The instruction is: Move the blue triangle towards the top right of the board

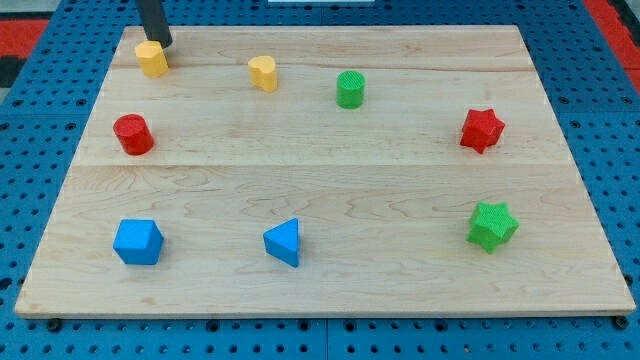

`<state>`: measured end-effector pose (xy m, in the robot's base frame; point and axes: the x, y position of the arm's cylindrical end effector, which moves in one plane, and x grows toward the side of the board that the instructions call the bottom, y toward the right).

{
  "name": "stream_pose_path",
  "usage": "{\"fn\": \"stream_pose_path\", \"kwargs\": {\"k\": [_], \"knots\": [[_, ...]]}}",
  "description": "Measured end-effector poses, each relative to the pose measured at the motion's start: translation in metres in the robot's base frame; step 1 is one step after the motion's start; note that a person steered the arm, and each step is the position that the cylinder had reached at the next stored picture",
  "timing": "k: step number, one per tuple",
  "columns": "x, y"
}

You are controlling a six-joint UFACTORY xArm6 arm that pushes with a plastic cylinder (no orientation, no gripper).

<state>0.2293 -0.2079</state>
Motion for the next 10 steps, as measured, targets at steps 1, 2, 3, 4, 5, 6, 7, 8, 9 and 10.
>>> {"fn": "stream_pose_path", "kwargs": {"k": [1,2,3,4,5,6,7,8,9,10], "knots": [[0.005,0.055],[0.031,0.081],[0.086,0.083],[0.135,0.069],[0.141,0.066],[0.141,0.065],[0.158,0.065],[0.212,0.069],[0.255,0.069],[0.284,0.070]]}}
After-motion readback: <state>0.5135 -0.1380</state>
